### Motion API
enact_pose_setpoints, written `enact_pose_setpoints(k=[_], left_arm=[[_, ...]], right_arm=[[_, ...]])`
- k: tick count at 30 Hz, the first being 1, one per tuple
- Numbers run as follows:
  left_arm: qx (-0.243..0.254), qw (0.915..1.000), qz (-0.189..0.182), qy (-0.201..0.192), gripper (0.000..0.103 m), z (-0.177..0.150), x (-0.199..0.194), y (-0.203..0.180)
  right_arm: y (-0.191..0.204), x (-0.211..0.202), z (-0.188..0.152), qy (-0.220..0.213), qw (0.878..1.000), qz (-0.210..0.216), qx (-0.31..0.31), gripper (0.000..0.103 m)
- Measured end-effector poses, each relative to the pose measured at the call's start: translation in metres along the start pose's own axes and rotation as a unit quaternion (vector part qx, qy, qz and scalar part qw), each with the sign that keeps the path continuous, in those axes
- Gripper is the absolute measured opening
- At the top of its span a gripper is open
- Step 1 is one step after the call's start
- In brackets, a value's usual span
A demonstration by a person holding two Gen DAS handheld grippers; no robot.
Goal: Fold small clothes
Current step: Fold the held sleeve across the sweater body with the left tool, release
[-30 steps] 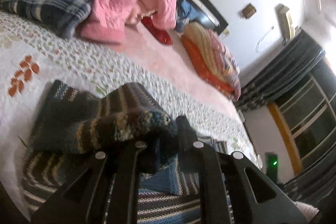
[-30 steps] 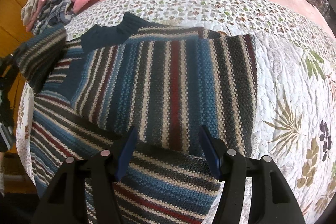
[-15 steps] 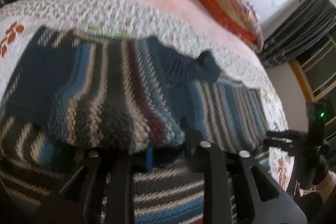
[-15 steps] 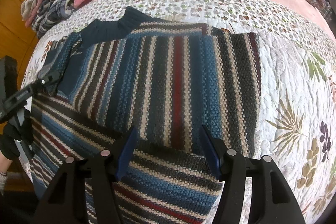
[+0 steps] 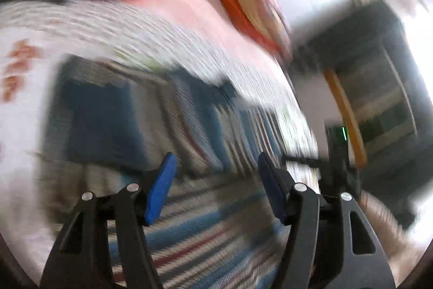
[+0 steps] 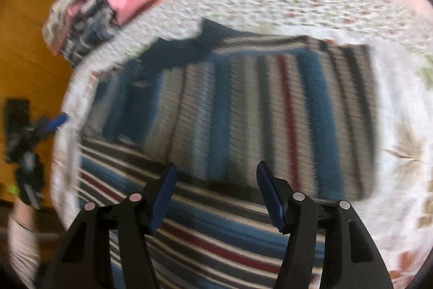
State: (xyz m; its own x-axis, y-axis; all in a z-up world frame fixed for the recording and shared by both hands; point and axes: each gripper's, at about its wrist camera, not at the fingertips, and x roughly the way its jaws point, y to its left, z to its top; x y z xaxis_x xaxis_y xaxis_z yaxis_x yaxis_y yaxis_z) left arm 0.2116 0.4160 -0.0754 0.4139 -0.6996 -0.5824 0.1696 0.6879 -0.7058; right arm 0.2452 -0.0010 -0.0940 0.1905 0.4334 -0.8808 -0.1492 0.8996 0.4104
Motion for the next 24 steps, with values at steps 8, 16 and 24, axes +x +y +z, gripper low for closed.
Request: enact_pose_setpoints(k=[8,16,24], left_arm=[[-0.072,0.982,0.154,-0.082,0.061,0.001,-0.028,0.069],[-0.042,0.9768,0.191,-0.087,0.062,0.003,-0.029,0.073],[-0.037,0.9754,0.206,-0.068,0.062,0.002,-0.015,0.066]], right_arm=[[0.1,0.081,0.034,0.033,0.996,0.077,0.014,0.065],[0.13,0.127,0.045,0.069,0.993,0.089,0.027,0.014],[0.135,0.101,0.044,0.039,0.998,0.025,-0.031,0.015]])
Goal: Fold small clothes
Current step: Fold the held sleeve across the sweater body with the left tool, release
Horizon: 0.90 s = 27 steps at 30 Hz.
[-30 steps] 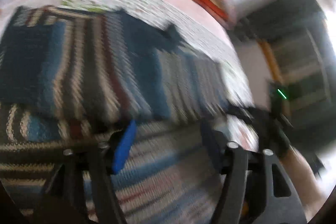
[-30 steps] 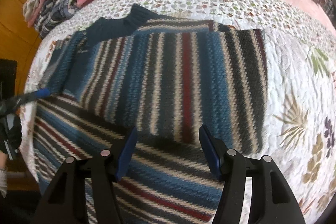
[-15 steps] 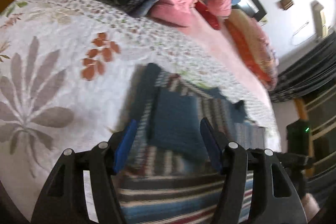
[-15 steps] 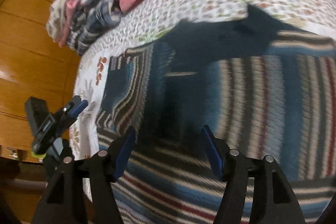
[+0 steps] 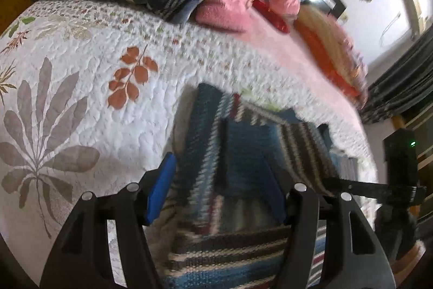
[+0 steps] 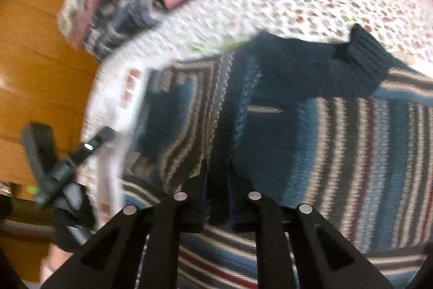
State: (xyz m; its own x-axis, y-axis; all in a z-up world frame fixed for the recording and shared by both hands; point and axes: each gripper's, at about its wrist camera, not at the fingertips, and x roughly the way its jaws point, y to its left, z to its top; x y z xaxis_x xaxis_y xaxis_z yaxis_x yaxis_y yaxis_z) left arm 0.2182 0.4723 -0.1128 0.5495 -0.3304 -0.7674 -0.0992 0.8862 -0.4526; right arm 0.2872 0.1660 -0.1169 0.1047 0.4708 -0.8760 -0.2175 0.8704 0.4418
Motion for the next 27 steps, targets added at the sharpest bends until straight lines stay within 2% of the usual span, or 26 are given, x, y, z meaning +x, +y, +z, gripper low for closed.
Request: enact_pose_setpoints(k=[2,3,6,8,10,14,17,20,21,23,24,25,27], left_arm=[[0.01,0.9994,0.023,0.026,0.062,-0.004,0.012,-0.002],[0.015,0.999,0.029,0.032,0.062,-0.007,0.015,-0.003],[0.028,0.9979,0.045,0.036,0.062,-0.01,0.018,-0.003],[0.022,0.9982,0.049,0.027,0.062,-0.007,0.015,0.002],[0.002,0.9988,0.045,0.016,0.062,-0.003,0.01,0.011],[-0.023,0.9986,0.048,-0.001,0.062,0.002,0.0,0.023],[-0.029,0.9979,0.058,-0.009,0.062,0.003,-0.005,0.031],[-0.037,0.9973,0.062,-0.012,0.062,0.003,-0.007,0.037],[-0.04,0.9973,0.061,-0.013,0.062,0.003,-0.006,0.039],[-0.041,0.9974,0.058,-0.012,0.062,0.004,-0.005,0.038],[-0.04,0.9975,0.057,-0.012,0.062,0.004,-0.004,0.038],[-0.037,0.9977,0.055,-0.012,0.062,0.004,-0.004,0.035],[-0.03,0.9982,0.05,-0.011,0.062,0.003,-0.002,0.029]], right_arm=[[0.0,0.011,-0.002,0.02,0.998,-0.052,-0.013,0.029],[0.001,0.012,-0.003,0.02,0.997,-0.066,-0.018,0.032],[0.016,-0.008,-0.003,-0.031,0.991,-0.121,-0.043,0.04],[0.041,-0.021,-0.003,-0.064,0.983,-0.148,-0.091,0.046],[0.072,-0.017,-0.003,-0.056,0.978,-0.142,-0.144,0.047],[0.12,0.013,-0.01,-0.012,0.974,-0.101,-0.202,0.055],[0.15,0.045,-0.014,0.01,0.964,-0.12,-0.238,0.061],[0.159,0.074,-0.012,0.026,0.956,-0.157,-0.248,0.061],[0.156,0.085,-0.01,0.037,0.954,-0.173,-0.242,0.06],[0.145,0.092,-0.008,0.053,0.955,-0.183,-0.228,0.029],[0.14,0.092,-0.006,0.053,0.956,-0.182,-0.223,0.026],[0.135,0.088,-0.004,0.045,0.961,-0.169,-0.214,0.015],[0.125,0.074,-0.001,0.033,0.971,-0.139,-0.191,0.01]])
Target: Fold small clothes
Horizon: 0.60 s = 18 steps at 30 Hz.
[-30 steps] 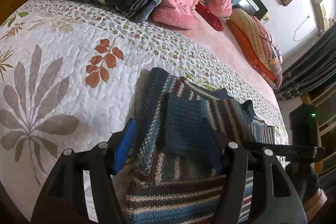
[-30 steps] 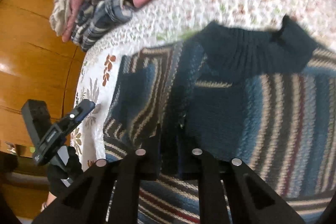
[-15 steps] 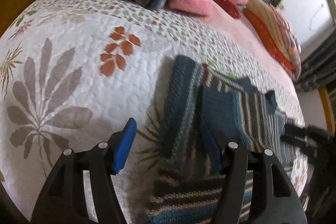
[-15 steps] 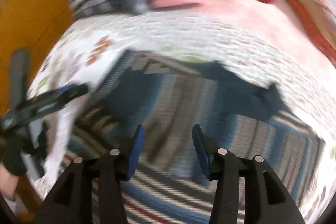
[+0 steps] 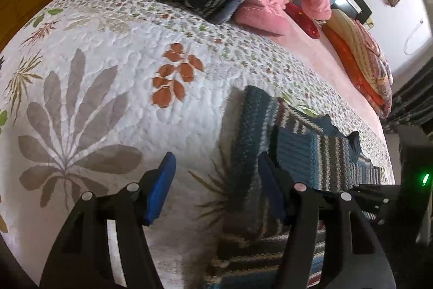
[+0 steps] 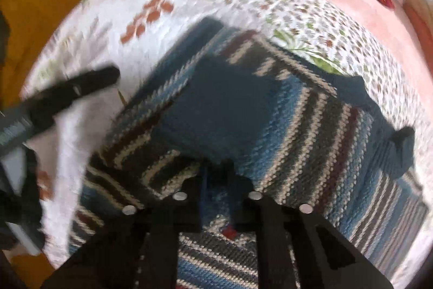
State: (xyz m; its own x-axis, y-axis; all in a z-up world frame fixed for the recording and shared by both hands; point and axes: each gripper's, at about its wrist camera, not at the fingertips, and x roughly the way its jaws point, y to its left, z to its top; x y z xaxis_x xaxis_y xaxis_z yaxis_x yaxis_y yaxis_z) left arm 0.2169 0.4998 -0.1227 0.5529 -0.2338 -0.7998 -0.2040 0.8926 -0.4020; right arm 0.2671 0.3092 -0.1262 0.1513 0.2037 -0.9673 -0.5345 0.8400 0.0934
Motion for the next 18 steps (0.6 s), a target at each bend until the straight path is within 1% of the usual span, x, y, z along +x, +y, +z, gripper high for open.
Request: enact_pose_setpoints(k=[2,5,7,9,11,12,13,16,18], left_arm=[[0.012,0.9999,-0.011,-0.002,0.062,-0.001,-0.001,-0.009],[0.032,0.9991,-0.026,-0.005,0.062,-0.002,-0.002,-0.023],[0.045,0.9983,-0.035,-0.008,0.062,-0.004,-0.003,-0.034],[0.053,0.9976,-0.044,-0.009,0.062,-0.005,-0.002,-0.043],[0.066,0.9966,-0.049,-0.006,0.062,-0.008,0.0,-0.055],[0.073,0.996,-0.05,-0.004,0.062,-0.01,0.001,-0.06],[0.079,0.9956,-0.051,-0.001,0.062,-0.011,0.002,-0.063],[0.096,0.994,-0.052,0.009,0.062,-0.016,0.008,-0.074],[0.104,0.9931,-0.051,0.017,0.062,-0.021,0.013,-0.08]], right_arm=[[-0.019,-0.019,-0.005,-0.025,0.999,0.026,0.03,0.01],[-0.05,-0.053,-0.021,-0.065,0.991,0.078,0.082,0.01],[-0.076,-0.075,-0.035,-0.088,0.981,0.115,0.128,0.01],[-0.1,-0.091,-0.051,-0.107,0.971,0.139,0.162,0.01],[-0.129,-0.11,-0.07,-0.127,0.96,0.151,0.201,0.01],[-0.136,-0.111,-0.073,-0.131,0.956,0.153,0.211,0.01],[-0.15,-0.116,-0.084,-0.136,0.952,0.152,0.23,0.01],[-0.187,-0.116,-0.113,-0.14,0.943,0.139,0.268,0.011],[-0.207,-0.108,-0.127,-0.133,0.939,0.131,0.289,0.012]])
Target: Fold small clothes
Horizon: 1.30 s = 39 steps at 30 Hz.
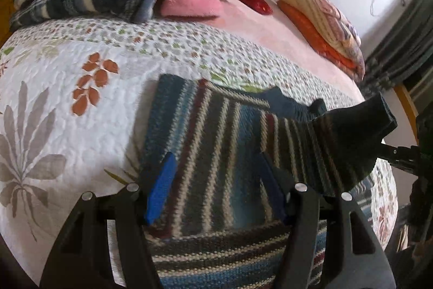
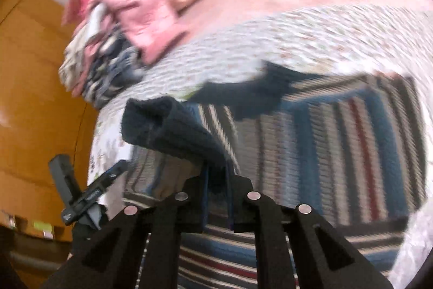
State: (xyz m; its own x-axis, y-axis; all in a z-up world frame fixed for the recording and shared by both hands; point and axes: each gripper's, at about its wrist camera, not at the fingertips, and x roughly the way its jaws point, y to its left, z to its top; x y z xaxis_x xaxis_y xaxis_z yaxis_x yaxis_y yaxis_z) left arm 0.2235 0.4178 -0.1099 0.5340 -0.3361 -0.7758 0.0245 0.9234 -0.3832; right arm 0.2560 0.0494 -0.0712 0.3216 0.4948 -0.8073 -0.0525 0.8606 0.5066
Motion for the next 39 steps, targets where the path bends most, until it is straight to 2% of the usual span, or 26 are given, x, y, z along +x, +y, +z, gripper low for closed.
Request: enact_pose_setpoints(k=[4,6,7,8,11,15,17,18,20,21,22,27,30,33,34,37,39], left_arm=[[0.009,0.9999,0.005,0.011,0.062,-0.005,0.008,-0.004],[0.009,0.9999,0.002,0.012,0.062,-0.005,0.009,-0.005],[0.008,0.9999,0.001,0.011,0.063,-0.005,0.009,-0.004],[0.006,0.9999,-0.002,0.01,0.063,-0.005,0.01,-0.005],[-0.004,0.9998,-0.017,0.009,0.064,-0.005,0.012,-0.006],[-0.007,0.9994,-0.028,0.017,0.064,-0.006,0.019,-0.01],[0.0,0.9993,-0.027,0.026,0.064,-0.008,0.025,-0.013],[0.004,0.9992,-0.026,0.031,0.064,-0.01,0.027,-0.014],[0.009,0.999,-0.023,0.038,0.064,-0.013,0.03,-0.015],[0.011,0.9989,-0.019,0.042,0.064,-0.014,0.032,-0.015],[0.013,0.9986,-0.016,0.048,0.064,-0.016,0.035,-0.014],[0.022,0.998,-0.007,0.059,0.064,-0.021,0.04,-0.012],[0.028,0.9977,0.0,0.062,0.064,-0.023,0.039,-0.016],[0.029,0.997,0.007,0.071,0.064,-0.023,0.027,-0.02],[0.033,0.9964,0.014,0.076,0.065,-0.023,0.018,-0.023],[0.037,0.9932,0.044,0.102,0.065,-0.03,-0.009,-0.031],[0.022,0.9941,0.025,0.103,0.07,-0.04,-0.029,-0.033]], right_arm=[[-0.06,-0.005,-0.014,0.019,0.999,-0.018,0.045,0.017],[-0.083,-0.007,-0.017,0.015,0.997,-0.003,0.071,0.031],[-0.098,-0.008,-0.017,0.009,0.996,0.007,0.093,0.049],[-0.107,-0.007,-0.015,0.005,0.994,0.01,0.109,0.055],[-0.123,-0.001,-0.01,0.01,0.991,0.021,0.132,0.058],[-0.124,0.02,-0.002,0.026,0.992,0.025,0.125,0.058],[-0.117,0.025,0.002,0.03,0.994,0.006,0.107,0.039],[-0.111,0.027,0.003,0.03,0.995,-0.01,0.096,0.035],[-0.103,0.022,0.003,0.021,0.997,-0.02,0.075,0.016],[-0.104,0.018,0.001,0.018,0.997,-0.018,0.073,0.01],[-0.106,0.014,-0.003,0.019,0.997,-0.015,0.077,0.009],[-0.119,0.018,-0.021,0.041,0.996,-0.038,0.07,0.009],[-0.122,0.019,-0.022,0.04,0.995,-0.029,0.082,0.011],[-0.117,-0.001,-0.025,0.031,0.996,-0.003,0.087,0.021],[-0.112,-0.01,-0.026,0.028,0.997,0.002,0.078,0.028],[-0.092,-0.05,-0.037,0.014,1.0,-0.014,0.017,0.044],[-0.079,-0.08,-0.055,0.016,0.999,-0.022,-0.02,0.049]])
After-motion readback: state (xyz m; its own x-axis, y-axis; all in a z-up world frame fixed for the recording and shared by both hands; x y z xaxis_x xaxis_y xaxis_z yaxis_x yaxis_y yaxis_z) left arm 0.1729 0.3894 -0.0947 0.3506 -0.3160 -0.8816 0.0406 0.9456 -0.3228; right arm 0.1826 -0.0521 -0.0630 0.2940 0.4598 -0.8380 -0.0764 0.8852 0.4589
